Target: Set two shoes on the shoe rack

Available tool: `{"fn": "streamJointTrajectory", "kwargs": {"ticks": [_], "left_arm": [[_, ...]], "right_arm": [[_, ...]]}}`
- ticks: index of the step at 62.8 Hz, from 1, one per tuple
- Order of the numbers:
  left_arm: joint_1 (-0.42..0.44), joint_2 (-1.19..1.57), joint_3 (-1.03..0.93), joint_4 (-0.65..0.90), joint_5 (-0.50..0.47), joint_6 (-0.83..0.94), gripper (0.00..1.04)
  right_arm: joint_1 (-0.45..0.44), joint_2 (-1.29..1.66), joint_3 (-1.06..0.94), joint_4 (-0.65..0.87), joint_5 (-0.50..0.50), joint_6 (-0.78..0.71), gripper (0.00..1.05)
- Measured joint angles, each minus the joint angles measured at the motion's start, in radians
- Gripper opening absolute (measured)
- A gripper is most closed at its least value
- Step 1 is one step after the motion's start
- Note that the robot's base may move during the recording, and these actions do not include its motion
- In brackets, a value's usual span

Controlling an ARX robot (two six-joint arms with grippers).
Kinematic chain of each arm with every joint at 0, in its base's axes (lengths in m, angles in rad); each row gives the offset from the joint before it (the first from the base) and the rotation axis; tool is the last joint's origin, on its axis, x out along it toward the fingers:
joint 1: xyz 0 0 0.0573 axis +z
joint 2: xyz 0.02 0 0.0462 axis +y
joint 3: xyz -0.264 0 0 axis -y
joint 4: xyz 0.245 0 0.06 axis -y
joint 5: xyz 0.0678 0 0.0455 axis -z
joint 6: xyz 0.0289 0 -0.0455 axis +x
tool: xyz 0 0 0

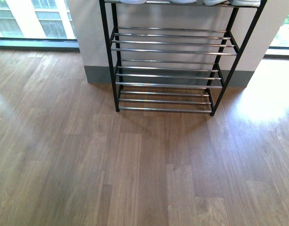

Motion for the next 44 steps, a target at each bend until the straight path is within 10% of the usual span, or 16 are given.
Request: {"fn": "streamJointTrajectory", "kwargs": {"ticks": [44], "left_arm": [[0.000,0.000,0.000,0.000,0.000,0.000,0.95]], "right_arm": [[0.000,0.000,0.000,0.000,0.000,0.000,0.95]]}}
